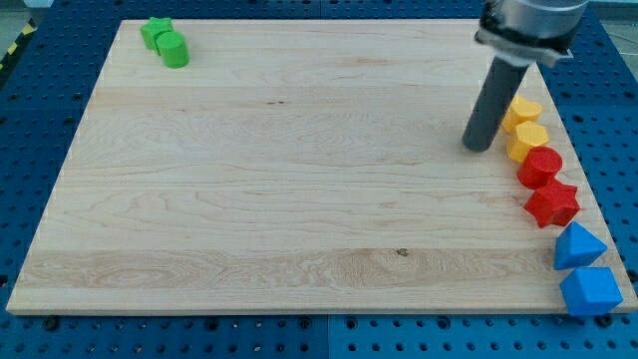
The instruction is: Move the arm slightly towards the left of the board
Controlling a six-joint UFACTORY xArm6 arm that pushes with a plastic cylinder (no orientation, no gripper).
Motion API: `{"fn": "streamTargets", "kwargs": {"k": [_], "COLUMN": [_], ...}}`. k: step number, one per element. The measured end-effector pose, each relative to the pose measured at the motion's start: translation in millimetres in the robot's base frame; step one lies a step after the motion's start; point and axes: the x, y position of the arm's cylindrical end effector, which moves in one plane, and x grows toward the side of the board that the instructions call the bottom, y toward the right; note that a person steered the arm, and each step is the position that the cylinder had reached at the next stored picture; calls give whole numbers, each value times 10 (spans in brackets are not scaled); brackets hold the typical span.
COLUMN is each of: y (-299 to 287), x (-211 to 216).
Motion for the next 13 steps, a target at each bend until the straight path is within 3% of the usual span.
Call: {"fn": "streamTargets", "kwargs": {"k": [2,4,5,10,13], "y": [-750,-824,-1342,-2271,-3317], "x": [631,633,634,634,613]}}
